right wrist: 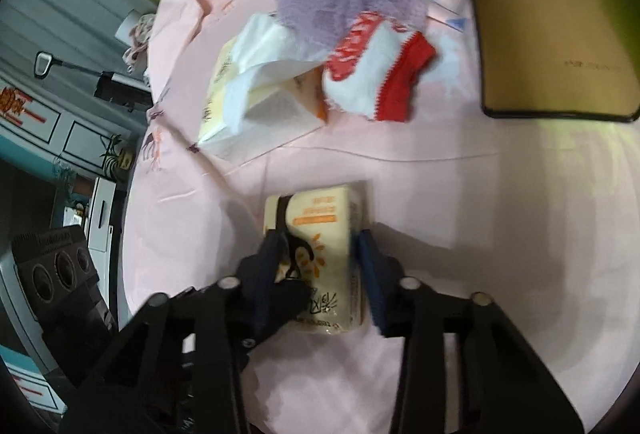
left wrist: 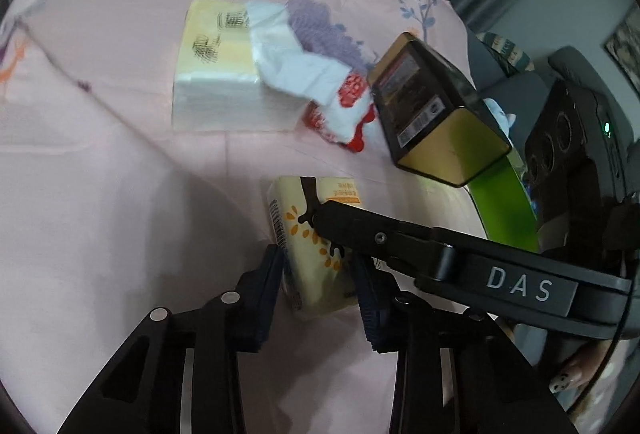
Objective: Organize soft objects
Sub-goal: 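Grasp the small cream tissue pack with the right gripper, then carry the cream tissue pack with the right gripper into the green box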
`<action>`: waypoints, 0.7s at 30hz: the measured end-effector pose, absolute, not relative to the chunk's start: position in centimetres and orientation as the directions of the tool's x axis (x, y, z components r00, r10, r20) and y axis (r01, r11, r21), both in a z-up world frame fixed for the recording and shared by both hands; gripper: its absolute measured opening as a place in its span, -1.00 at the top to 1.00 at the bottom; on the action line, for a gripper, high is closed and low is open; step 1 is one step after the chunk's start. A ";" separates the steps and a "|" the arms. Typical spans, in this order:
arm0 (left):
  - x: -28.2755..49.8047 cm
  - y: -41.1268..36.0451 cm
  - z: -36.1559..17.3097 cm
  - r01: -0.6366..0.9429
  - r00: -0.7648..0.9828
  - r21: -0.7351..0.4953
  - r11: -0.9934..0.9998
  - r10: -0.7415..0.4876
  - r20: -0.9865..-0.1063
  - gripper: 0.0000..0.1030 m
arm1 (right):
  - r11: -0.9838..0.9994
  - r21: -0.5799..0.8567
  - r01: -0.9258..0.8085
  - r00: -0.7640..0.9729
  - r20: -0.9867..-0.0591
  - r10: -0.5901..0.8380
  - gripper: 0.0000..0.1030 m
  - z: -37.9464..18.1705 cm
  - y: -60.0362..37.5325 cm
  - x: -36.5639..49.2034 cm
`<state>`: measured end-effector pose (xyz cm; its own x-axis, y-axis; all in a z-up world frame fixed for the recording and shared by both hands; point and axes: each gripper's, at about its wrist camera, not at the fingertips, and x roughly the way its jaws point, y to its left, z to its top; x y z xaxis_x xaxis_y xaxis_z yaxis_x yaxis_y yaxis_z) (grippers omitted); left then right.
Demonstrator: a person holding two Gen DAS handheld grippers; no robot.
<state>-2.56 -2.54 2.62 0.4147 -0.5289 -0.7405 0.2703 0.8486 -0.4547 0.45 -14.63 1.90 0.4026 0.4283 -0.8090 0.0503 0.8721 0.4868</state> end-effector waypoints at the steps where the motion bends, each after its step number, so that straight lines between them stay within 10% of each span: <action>1: -2.8 -2.6 2.9 0.274 0.427 -0.448 0.851 -0.525 -0.736 0.29 | 0.874 0.485 0.040 0.414 -0.804 0.427 0.35 2.3 -14.5 0.4; 21: -4.4 -12.9 14.3 0.592 0.551 -0.327 0.737 -0.666 -0.503 0.29 | 0.909 0.415 0.044 0.784 -0.578 0.226 0.35 14.6 -24.1 -5.2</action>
